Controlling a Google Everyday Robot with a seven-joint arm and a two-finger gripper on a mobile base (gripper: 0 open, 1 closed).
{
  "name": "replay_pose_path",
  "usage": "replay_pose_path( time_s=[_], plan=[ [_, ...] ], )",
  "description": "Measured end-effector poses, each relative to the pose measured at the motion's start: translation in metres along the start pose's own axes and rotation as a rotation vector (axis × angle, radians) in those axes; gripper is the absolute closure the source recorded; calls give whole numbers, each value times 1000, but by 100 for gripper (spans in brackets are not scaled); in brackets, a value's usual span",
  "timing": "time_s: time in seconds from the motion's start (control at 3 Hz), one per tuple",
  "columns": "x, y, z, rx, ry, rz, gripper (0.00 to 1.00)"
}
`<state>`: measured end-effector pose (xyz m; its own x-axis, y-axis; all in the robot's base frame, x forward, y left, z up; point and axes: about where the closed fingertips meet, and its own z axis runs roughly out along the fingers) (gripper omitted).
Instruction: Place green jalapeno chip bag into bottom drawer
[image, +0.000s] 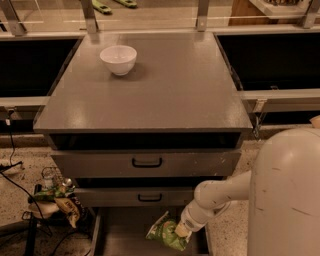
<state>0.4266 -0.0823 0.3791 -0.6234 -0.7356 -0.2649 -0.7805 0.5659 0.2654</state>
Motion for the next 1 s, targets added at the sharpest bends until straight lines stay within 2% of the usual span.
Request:
replay_pose_path(
  time_s=[0.33,0.67,1.0],
  plan=[
    [6,-2,11,39,14,33,100],
    [6,-2,11,39,13,33,100],
    [14,-1,22,8,12,46,100]
  ],
)
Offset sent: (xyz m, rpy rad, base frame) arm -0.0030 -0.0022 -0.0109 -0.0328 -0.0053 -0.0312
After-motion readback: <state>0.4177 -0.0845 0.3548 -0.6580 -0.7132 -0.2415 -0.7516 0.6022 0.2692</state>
